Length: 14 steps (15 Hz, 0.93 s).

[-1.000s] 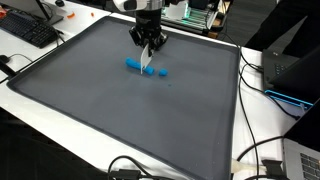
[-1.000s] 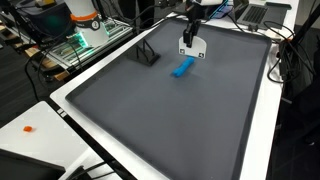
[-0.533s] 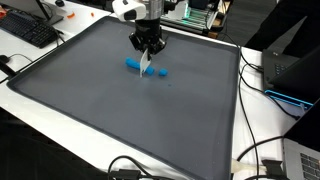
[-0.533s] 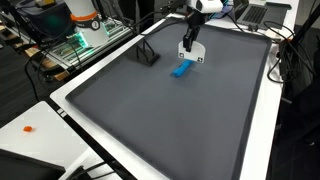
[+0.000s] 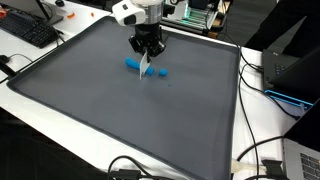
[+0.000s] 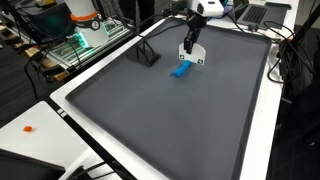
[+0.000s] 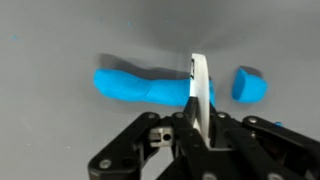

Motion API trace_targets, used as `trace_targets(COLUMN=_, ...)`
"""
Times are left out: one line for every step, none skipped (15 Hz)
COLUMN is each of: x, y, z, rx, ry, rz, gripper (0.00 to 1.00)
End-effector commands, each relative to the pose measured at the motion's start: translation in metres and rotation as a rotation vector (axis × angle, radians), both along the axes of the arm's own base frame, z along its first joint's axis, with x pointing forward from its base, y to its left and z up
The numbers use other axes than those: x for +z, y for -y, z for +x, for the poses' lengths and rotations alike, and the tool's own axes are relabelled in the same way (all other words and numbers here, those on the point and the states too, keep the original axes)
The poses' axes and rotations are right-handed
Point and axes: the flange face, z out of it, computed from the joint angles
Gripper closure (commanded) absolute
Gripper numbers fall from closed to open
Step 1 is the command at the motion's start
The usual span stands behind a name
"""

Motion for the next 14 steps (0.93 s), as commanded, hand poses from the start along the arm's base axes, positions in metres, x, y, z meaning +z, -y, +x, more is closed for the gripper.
trace_targets(x=-0.018, y=0.001, z=-0.001, rx=-0.003, ry=-0.011, rz=-0.021, gripper=0.98)
trace_targets(x=-0.02, y=0.001, z=-0.001, rx=-0.004, ry=-0.014, rz=-0.019, gripper=0.98)
trace_targets(x=-0.022, y=0.001, z=-0.002, rx=-0.004, ry=-0.018, rz=-0.019, gripper=0.98)
trace_targets(x=-0.024, y=0.001, z=-0.002, rx=-0.004, ry=-0.022, rz=-0.019, gripper=0.98)
trace_targets(x=-0.027, y=0.001, z=-0.003, rx=-0.005, ry=-0.025, rz=-0.017, gripper=0.98)
trace_targets(x=-0.029, y=0.001, z=-0.003, rx=-0.005, ry=-0.029, rz=-0.016, gripper=0.98)
trace_targets(x=-0.031, y=0.001, z=-0.004, rx=-0.005, ry=-0.032, rz=-0.015, gripper=0.98)
trace_targets(x=-0.033, y=0.001, z=-0.005, rx=-0.006, ry=-0.037, rz=-0.013, gripper=0.98)
trace_targets(x=-0.035, y=0.0, z=-0.006, rx=-0.007, ry=-0.041, rz=-0.011, gripper=0.98)
trace_targets(x=-0.038, y=-0.001, z=-0.007, rx=-0.008, ry=-0.05, rz=-0.01, gripper=0.98)
trace_targets(x=-0.04, y=-0.002, z=-0.009, rx=-0.008, ry=-0.063, rz=-0.011, gripper=0.98)
trace_targets(x=-0.041, y=-0.004, z=-0.01, rx=-0.006, ry=-0.066, rz=-0.006, gripper=0.98)
trace_targets(x=-0.041, y=-0.006, z=-0.011, rx=-0.006, ry=-0.07, rz=0.003, gripper=0.98)
trace_targets(x=-0.041, y=-0.007, z=-0.012, rx=-0.009, ry=-0.071, rz=0.004, gripper=0.98)
